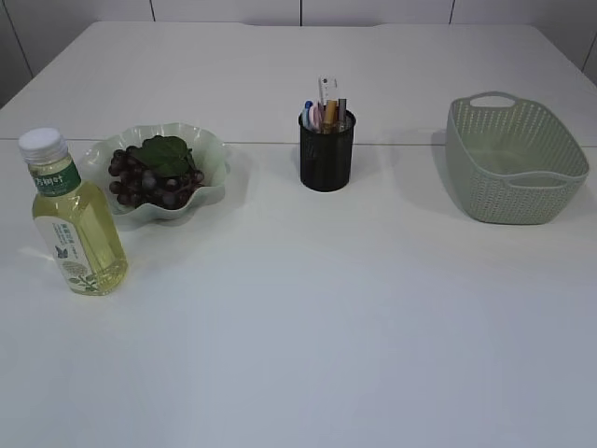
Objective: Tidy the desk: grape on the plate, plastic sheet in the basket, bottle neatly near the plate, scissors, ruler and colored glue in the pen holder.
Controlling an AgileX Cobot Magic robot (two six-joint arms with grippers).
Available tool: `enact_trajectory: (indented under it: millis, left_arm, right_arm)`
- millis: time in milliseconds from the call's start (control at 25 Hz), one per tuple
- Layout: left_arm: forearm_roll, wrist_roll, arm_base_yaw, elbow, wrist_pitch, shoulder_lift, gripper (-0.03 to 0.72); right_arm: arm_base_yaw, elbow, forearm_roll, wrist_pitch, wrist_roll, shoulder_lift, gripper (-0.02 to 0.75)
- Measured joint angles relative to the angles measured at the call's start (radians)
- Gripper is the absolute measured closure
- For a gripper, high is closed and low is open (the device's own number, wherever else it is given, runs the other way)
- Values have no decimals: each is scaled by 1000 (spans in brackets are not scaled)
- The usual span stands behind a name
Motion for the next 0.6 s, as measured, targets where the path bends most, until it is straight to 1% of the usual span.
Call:
enact_trajectory:
  millis: [280,600]
  left_arm:
    - [10,-13,0,2,0,0,230]
    - [10,-17,0,2,0,0,232]
  right_arm:
    - [0,0,12,-2,0,0,301]
    - [0,0,15,-2,0,0,301]
